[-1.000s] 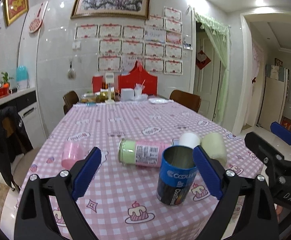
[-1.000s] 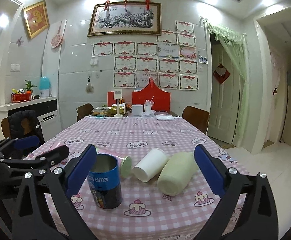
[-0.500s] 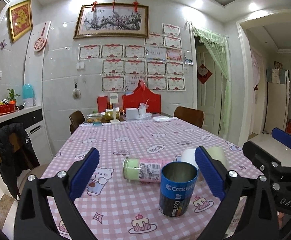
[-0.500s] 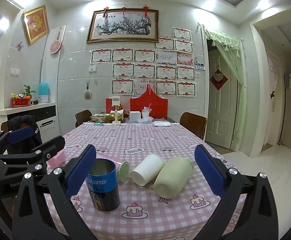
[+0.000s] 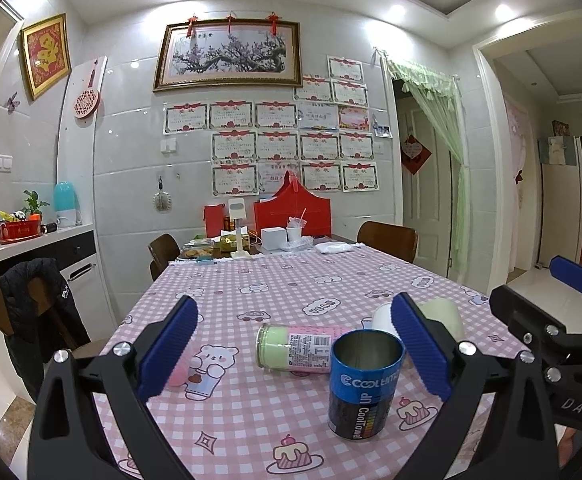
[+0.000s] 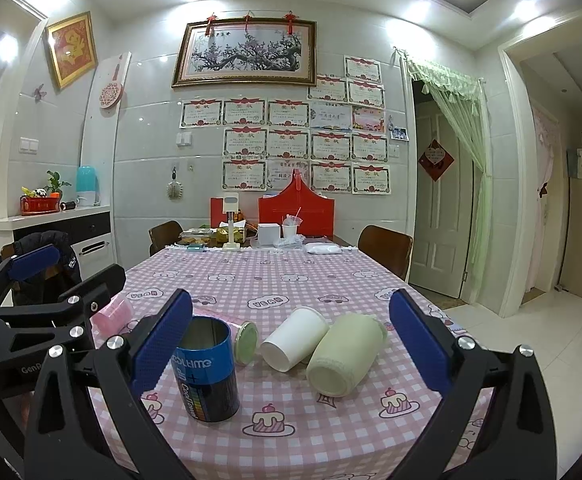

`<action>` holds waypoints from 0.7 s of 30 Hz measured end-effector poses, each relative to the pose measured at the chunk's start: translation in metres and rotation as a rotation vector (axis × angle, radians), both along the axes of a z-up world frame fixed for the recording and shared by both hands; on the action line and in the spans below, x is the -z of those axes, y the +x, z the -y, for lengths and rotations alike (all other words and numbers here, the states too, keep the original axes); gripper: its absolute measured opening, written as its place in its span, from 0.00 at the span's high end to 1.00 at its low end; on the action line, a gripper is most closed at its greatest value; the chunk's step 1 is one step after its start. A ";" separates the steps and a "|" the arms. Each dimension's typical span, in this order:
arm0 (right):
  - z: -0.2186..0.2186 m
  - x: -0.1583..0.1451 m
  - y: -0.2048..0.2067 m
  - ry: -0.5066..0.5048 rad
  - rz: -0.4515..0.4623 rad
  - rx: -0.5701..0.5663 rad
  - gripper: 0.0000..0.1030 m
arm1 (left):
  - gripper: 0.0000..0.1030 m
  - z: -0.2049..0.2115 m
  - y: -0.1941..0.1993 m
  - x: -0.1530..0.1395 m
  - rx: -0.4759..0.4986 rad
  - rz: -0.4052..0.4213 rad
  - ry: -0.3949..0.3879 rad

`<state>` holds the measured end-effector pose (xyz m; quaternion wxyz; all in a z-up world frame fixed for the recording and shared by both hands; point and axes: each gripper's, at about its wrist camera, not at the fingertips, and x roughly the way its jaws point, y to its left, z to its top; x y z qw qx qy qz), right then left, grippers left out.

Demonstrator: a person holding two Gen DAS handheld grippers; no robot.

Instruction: Flip cup upside down

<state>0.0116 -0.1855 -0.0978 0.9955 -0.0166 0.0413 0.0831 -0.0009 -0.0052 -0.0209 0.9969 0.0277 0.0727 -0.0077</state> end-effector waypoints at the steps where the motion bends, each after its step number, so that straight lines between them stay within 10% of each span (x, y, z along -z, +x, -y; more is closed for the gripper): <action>1: 0.000 0.000 0.000 0.000 -0.002 0.000 0.08 | 0.07 0.000 0.000 0.000 -0.002 0.000 0.002; 21: 0.001 0.000 0.001 0.000 -0.005 0.001 0.08 | 0.07 0.001 0.000 0.001 -0.006 0.005 0.006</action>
